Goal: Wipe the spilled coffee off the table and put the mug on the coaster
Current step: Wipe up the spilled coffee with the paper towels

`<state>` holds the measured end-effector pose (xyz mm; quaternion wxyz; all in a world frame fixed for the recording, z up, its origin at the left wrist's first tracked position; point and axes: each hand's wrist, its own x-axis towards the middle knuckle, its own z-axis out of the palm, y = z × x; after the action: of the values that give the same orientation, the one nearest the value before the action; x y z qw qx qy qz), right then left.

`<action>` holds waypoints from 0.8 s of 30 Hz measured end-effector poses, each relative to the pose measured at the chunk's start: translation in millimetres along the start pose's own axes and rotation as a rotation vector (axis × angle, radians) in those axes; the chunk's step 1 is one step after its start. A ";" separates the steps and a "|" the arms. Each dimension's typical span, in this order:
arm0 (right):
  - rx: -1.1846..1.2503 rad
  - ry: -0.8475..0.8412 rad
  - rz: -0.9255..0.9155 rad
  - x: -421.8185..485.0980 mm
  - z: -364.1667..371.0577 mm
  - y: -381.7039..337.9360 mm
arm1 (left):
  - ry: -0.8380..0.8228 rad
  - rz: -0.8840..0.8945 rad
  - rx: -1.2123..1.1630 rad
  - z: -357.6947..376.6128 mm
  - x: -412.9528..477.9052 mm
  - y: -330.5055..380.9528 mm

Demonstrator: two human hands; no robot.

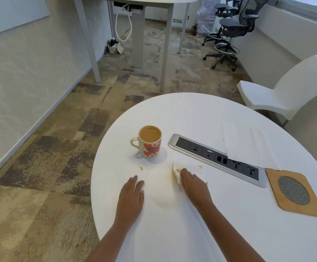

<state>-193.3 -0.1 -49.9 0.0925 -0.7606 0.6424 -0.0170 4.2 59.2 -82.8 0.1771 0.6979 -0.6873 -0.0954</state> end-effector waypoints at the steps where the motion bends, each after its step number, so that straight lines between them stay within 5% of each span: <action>1: 0.056 -0.016 0.012 -1.8 4.7 0.7 | 0.017 0.011 -0.019 1.8 1.4 -2.9; 7: 0.596 0.176 0.390 -8.4 7.6 9.1 | 0.061 0.040 -0.062 3.3 7.7 -13.6; 17: 0.344 -0.285 0.317 25.4 -4.0 17.3 | 0.011 0.021 -0.066 8.1 9.3 -19.1; 24: 0.133 -0.297 0.240 26.5 -9.7 21.1 | 0.003 0.022 -0.079 9.1 9.0 -18.7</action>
<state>-210.7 -30.6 -46.2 0.2374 -0.6649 0.7053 0.0641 18.4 49.0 -97.2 0.2066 0.6831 -0.6903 -0.1192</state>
